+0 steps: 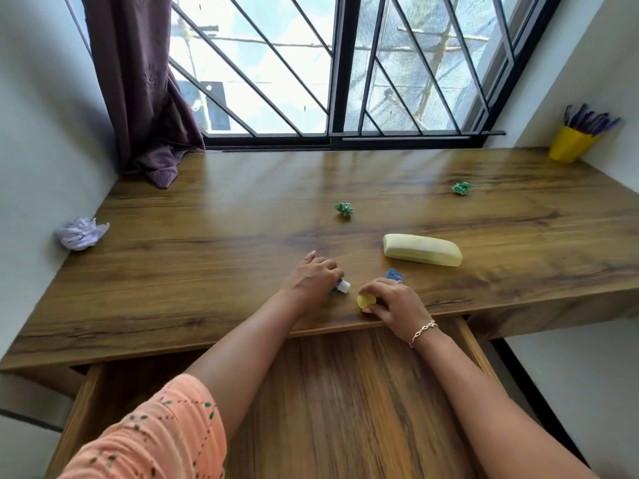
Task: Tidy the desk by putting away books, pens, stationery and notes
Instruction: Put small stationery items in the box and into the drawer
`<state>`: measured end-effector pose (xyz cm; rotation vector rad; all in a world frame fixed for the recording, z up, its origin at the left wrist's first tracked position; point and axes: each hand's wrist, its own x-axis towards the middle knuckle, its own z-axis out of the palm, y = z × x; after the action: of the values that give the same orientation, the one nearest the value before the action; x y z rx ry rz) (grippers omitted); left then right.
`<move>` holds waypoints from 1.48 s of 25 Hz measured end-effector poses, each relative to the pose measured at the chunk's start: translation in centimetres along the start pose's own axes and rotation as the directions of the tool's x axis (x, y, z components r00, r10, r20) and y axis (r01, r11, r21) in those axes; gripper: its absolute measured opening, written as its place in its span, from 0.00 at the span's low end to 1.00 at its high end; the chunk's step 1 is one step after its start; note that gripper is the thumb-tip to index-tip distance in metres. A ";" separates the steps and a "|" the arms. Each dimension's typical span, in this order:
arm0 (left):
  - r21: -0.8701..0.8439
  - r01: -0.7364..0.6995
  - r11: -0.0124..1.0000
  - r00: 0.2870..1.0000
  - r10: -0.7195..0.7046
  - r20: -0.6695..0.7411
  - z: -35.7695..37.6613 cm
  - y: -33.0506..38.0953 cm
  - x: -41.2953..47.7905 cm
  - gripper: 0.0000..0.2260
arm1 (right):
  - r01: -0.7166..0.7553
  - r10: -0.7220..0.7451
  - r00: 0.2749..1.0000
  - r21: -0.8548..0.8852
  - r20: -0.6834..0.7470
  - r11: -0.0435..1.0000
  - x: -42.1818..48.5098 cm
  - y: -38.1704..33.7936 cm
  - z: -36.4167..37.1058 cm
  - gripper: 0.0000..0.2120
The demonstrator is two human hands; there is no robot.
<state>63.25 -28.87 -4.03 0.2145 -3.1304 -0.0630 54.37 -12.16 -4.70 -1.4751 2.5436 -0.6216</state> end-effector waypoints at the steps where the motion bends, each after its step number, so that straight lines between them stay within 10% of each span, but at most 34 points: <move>1: -0.011 0.006 1.000 1.000 -0.006 0.001 0.0 0.0 0.1 0.15 | -0.013 0.015 0.999 0.047 -0.030 0.999 -0.1 0.0 0.0 0.13; 25: -0.116 0.042 0.992 0.998 -0.048 -0.051 0.5 -0.6 -0.2 0.17 | -0.147 0.147 0.988 0.002 -0.057 0.989 0.4 -0.3 0.1 0.14; 37: -0.322 0.004 0.947 0.970 -0.082 -0.229 -0.5 0.7 -1.7 0.08 | -0.094 0.201 0.934 0.337 -0.297 0.937 -0.3 -1.6 -1.2 0.14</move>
<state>64.86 -27.92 -3.47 0.2642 -2.8200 -0.5013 55.42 -12.30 -2.95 -1.1342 2.5871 -1.2773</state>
